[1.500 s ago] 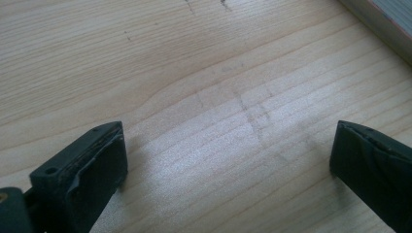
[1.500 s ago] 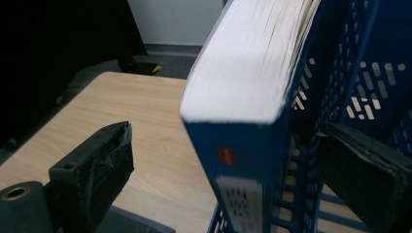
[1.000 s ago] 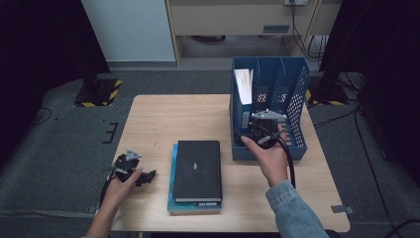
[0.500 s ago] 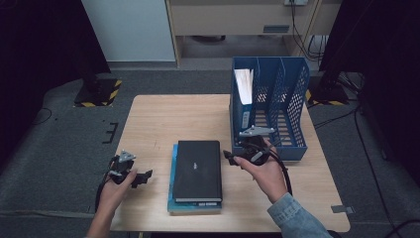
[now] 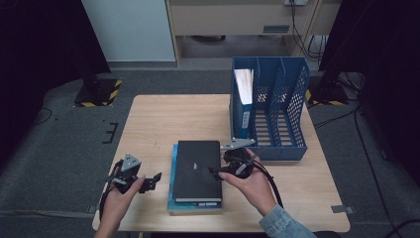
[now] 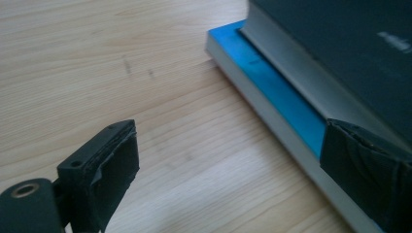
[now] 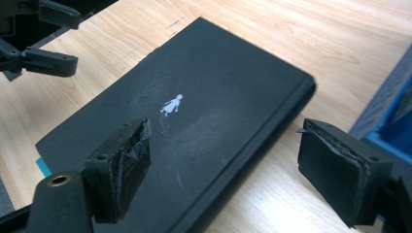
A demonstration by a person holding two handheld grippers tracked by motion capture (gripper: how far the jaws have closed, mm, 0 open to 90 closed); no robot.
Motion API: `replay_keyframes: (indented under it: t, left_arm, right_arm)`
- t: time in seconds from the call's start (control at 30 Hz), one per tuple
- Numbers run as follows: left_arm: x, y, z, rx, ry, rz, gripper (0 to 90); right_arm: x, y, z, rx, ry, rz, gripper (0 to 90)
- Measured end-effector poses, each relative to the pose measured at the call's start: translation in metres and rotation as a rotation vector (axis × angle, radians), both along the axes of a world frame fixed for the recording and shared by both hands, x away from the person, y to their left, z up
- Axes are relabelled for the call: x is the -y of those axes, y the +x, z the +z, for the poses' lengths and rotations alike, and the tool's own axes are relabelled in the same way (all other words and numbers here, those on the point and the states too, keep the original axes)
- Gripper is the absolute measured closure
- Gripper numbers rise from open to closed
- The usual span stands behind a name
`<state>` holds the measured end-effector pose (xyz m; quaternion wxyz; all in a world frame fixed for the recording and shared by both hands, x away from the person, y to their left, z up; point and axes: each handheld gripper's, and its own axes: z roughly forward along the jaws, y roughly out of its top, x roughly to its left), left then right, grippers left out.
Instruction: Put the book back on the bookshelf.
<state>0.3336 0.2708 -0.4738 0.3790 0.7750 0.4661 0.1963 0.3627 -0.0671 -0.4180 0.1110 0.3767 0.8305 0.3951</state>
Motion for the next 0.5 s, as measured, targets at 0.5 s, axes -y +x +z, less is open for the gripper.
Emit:
replay_keyframes:
  t: [0.5]
  left_arm:
    - [0.053, 0.0, 0.012, 0.014, -0.041, -0.156, 13.4]
  right_arm:
    - [-0.02, -0.003, -0.036, -0.068, -0.004, 0.074, 12.8]
